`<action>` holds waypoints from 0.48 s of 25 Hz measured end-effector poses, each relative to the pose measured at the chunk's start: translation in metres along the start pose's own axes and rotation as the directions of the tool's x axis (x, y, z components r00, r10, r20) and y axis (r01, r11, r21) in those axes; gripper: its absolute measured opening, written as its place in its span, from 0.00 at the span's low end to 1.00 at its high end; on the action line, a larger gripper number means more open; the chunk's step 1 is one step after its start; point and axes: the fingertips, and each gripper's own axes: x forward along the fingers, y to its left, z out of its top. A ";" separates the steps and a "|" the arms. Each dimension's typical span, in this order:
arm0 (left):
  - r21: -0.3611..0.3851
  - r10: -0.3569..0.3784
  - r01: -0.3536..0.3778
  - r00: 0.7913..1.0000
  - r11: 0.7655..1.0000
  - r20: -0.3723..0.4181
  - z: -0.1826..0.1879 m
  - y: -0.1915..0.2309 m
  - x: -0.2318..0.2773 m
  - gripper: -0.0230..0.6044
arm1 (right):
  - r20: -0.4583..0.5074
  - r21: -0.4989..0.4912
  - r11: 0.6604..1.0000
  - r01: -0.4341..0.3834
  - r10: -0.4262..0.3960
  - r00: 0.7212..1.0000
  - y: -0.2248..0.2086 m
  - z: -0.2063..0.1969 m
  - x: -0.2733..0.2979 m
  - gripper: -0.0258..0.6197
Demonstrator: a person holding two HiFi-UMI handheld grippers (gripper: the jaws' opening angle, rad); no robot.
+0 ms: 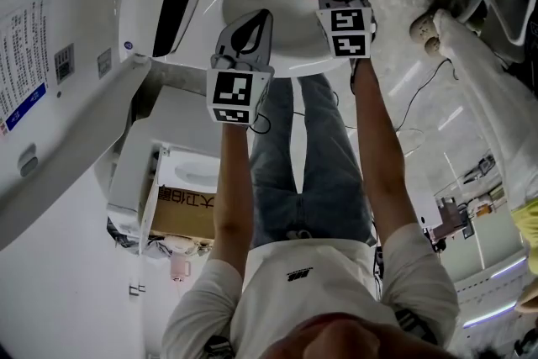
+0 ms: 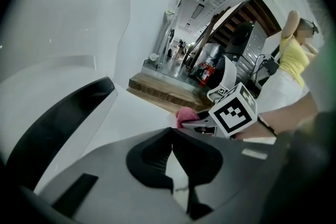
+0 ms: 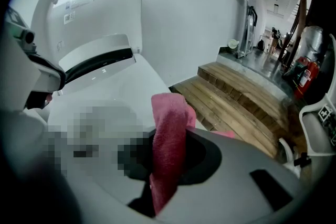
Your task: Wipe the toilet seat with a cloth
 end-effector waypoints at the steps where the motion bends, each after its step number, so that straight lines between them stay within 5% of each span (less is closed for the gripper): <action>1: -0.003 0.004 -0.004 1.000 1.000 0.003 0.001 0.003 -0.001 0.05 | 0.000 -0.004 1.000 -0.004 0.004 1.000 0.003 0.002 0.002 0.12; 12: -0.035 0.042 -0.041 0.999 0.999 0.029 0.005 0.031 -0.021 0.05 | 0.014 -0.055 0.998 -0.041 0.042 0.999 0.035 0.030 0.023 0.12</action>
